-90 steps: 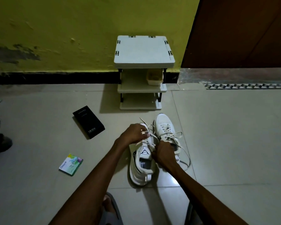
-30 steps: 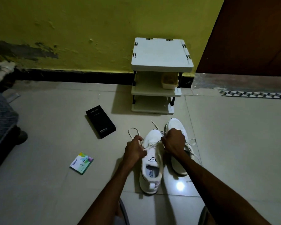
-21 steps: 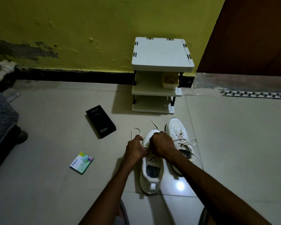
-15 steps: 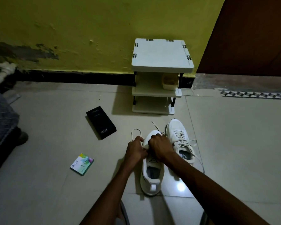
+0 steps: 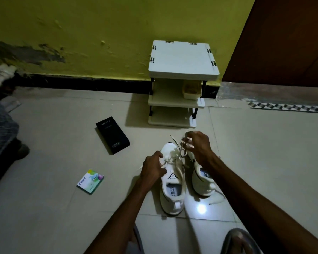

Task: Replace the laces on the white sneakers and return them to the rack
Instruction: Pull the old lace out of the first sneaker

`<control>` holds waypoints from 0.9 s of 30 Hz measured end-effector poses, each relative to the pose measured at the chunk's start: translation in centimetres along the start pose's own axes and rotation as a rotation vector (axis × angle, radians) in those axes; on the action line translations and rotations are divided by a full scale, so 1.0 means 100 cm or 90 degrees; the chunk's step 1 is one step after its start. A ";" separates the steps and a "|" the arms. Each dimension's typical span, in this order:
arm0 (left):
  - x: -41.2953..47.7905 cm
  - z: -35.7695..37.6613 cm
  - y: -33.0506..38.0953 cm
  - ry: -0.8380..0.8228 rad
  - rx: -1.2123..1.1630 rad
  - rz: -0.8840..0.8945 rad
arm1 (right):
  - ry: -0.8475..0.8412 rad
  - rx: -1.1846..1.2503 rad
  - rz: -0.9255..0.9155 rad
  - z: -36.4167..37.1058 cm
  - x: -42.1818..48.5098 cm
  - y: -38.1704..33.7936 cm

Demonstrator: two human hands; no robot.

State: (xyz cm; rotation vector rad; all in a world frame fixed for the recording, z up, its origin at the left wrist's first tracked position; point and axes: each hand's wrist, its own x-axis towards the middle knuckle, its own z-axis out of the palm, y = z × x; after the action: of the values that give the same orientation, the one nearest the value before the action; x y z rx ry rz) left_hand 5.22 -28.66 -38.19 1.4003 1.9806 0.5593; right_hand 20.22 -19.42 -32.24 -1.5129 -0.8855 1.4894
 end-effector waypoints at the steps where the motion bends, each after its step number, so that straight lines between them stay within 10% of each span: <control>1: 0.001 0.001 0.000 0.002 -0.002 0.002 | -0.051 0.073 0.091 0.000 -0.001 0.005; 4: 0.002 0.003 -0.001 0.006 -0.004 -0.022 | -0.145 -0.058 0.134 -0.001 -0.004 0.014; 8: 0.005 0.004 0.001 0.009 0.001 -0.042 | -0.264 -0.803 -0.340 0.002 -0.008 0.030; 14: 0.004 0.004 0.002 0.009 0.009 -0.048 | -0.227 -1.103 -0.433 0.019 -0.019 0.047; 18: 0.003 0.003 0.001 -0.007 0.008 -0.031 | -0.115 -0.916 -0.414 0.019 -0.014 0.047; 22: 0.003 0.003 0.001 -0.010 0.007 -0.009 | 0.186 -0.186 -0.243 0.016 -0.010 0.028; 27: 0.004 0.005 -0.002 -0.014 -0.001 0.001 | -0.043 0.213 0.103 0.018 -0.017 0.012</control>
State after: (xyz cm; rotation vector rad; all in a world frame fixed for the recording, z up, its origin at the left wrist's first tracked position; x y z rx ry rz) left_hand 5.34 -28.31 -38.73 1.4007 1.9621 0.5441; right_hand 18.25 -21.32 -32.50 -1.3164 -0.5267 1.7167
